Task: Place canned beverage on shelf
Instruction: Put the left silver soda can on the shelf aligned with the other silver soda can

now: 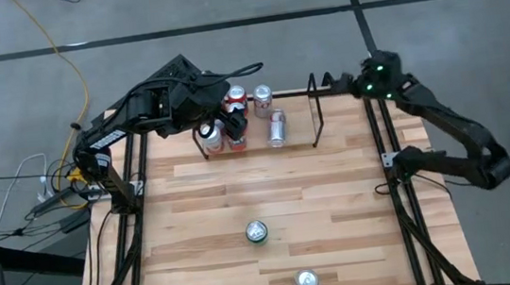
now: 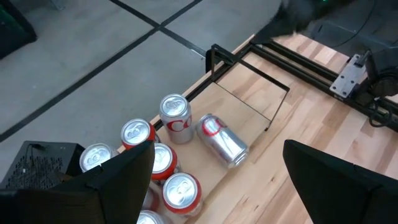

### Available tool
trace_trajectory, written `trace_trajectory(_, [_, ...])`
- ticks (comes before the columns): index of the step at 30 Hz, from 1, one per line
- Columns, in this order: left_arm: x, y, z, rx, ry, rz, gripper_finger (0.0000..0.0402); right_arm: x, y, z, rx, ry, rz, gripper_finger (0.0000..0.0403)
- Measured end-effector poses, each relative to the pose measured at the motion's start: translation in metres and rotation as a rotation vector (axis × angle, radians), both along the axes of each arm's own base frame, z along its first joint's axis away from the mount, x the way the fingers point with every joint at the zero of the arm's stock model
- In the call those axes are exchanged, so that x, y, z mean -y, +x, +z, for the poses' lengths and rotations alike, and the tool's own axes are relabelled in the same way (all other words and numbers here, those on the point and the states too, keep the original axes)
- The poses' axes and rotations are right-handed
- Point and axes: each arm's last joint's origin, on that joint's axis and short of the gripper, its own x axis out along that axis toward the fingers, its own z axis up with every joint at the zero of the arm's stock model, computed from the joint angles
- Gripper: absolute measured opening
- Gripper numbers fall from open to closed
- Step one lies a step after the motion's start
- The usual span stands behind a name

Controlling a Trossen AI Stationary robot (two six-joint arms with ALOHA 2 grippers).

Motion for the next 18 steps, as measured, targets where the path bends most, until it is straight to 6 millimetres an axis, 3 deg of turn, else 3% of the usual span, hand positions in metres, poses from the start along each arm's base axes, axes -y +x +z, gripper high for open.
trace_trajectory(3, [0.0, 0.0, 0.0, -0.014, 0.015, -0.011, 0.0341, -0.015, 0.005, 0.033, 0.054, -0.097, 0.044, 0.026])
trace_trajectory(9, [0.0, 0.0, 0.0, -0.018, 0.021, -0.015, 0.0341, -0.047, 0.041, 0.067, 0.027, -0.164, 0.167, 0.026])
trace_trajectory(18, [0.0, 0.0, 0.0, -0.018, 0.021, -0.015, 0.0341, -0.074, 0.117, 0.07, -0.197, -0.086, 0.198, 0.026])
